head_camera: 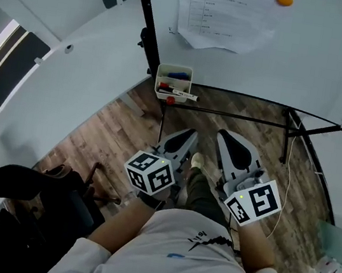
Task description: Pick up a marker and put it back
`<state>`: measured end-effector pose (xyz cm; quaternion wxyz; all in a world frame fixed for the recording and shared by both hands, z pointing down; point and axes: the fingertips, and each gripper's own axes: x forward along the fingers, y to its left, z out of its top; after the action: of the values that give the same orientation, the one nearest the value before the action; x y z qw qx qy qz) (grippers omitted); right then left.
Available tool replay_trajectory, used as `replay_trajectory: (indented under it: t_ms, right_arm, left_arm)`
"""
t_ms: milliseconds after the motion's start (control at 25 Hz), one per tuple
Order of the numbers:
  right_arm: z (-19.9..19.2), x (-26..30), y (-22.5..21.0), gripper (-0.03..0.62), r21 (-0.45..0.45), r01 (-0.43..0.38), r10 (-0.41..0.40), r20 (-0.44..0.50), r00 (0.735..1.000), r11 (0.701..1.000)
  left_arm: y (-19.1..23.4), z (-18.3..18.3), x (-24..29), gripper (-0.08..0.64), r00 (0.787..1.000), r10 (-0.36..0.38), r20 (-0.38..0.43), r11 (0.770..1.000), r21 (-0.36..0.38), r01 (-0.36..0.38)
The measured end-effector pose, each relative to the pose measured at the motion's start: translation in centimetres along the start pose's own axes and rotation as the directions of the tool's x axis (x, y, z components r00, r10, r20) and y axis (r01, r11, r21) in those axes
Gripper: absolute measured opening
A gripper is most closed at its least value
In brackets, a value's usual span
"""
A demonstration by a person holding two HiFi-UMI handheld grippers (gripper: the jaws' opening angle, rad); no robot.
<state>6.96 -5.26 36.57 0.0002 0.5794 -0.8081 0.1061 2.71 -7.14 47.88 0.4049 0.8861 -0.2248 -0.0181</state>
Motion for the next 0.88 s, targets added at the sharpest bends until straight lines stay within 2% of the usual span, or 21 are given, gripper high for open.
replay_trajectory:
  t_ms: [80, 160, 240, 360, 560, 880]
  right_arm:
    - [-0.1, 1.6, -1.0, 0.014, 0.003, -0.025, 0.025, -0.004, 1.000, 1.000]
    - [-0.1, 3.2, -1.9, 0.014, 0.004, -0.060, 0.060, -0.008, 0.998, 0.998]
    - [0.2, 5.0, -2.6, 0.015, -0.002, -0.105, 0.105, -0.014, 0.994, 0.994]
    - [0.3, 7.5, -4.0, 0.015, -0.015, -0.161, 0.161, -0.026, 0.987, 0.987]
    - [-1.5, 10.8, -5.7, 0.015, 0.008, -0.239, 0.239, -0.081, 0.968, 0.971]
    - [-2.8, 14.4, -6.4, 0.015, 0.010, -0.325, 0.324, -0.131, 0.937, 0.946]
  left_arm:
    - [1.6, 0.0, 1.3, 0.014, 1.000, -0.013, 0.023, 0.990, -0.141, 0.016]
    - [3.2, 0.1, 2.5, 0.014, 0.998, -0.013, 0.056, 0.963, -0.270, 0.028]
    - [4.7, 0.1, 3.6, 0.022, 0.996, 0.000, 0.093, 0.922, -0.385, 0.036]
    - [6.3, 0.1, 5.3, 0.086, 0.989, 0.012, 0.148, 0.851, -0.521, 0.067]
    - [9.1, 0.5, 7.3, 0.104, 0.973, 0.069, 0.220, 0.786, -0.613, 0.083]
    - [13.0, 0.4, 9.4, 0.144, 0.959, 0.135, 0.248, 0.693, -0.715, 0.088]
